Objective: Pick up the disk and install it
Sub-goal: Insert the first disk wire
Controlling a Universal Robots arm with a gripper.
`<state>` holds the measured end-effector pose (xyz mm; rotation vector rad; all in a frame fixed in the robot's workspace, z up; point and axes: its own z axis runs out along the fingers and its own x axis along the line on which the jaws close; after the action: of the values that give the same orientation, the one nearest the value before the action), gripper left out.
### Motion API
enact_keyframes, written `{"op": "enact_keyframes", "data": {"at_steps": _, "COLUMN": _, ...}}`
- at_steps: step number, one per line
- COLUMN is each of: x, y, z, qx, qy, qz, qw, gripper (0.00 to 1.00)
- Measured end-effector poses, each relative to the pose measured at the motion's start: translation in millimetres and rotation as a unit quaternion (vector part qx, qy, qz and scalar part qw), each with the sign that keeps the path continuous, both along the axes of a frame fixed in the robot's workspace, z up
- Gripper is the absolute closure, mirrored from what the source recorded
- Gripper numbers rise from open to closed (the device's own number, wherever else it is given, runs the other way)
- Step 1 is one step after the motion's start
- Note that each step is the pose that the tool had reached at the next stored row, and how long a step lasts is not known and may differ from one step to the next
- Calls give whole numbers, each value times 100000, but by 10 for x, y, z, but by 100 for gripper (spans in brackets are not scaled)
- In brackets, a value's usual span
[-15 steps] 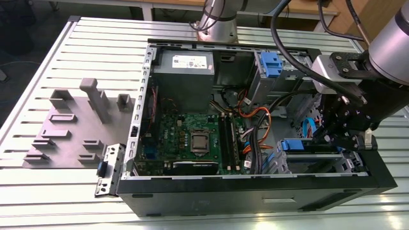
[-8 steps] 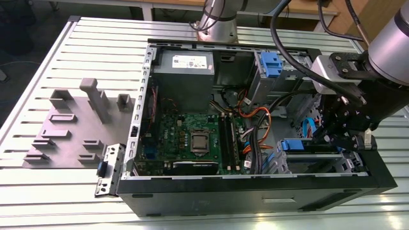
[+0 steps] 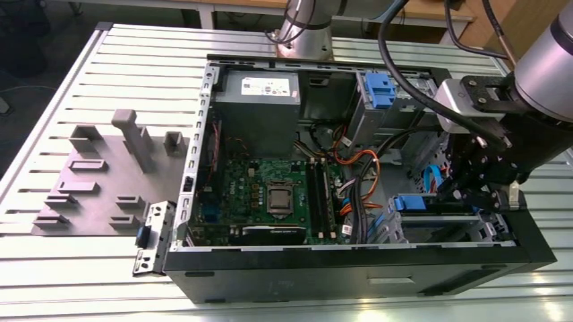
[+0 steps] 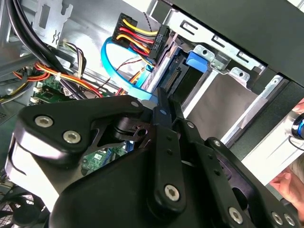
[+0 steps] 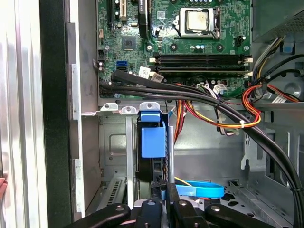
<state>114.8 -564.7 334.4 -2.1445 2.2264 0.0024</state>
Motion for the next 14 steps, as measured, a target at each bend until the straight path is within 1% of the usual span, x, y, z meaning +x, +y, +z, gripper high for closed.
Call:
{"op": "enact_keyframes", "data": {"at_steps": 3, "x": 0, "y": 0, "z": -17, "qx": 16, "qy": 0, "qz": -1, "qw": 100000, "gripper": 84}}
{"op": "enact_keyframes", "data": {"at_steps": 7, "x": 0, "y": 0, "z": -21, "qx": 9, "qy": 0, "qz": 1, "qw": 100000, "gripper": 84}}
{"op": "enact_keyframes", "data": {"at_steps": 9, "x": 0, "y": 0, "z": -37, "qx": 3, "qy": -1, "qz": 0, "qw": 100000, "gripper": 84}}
{"op": "enact_keyframes", "data": {"at_steps": 14, "x": 0, "y": 0, "z": -41, "qx": 10, "qy": 0, "qz": 0, "qw": 100000, "gripper": 84}}
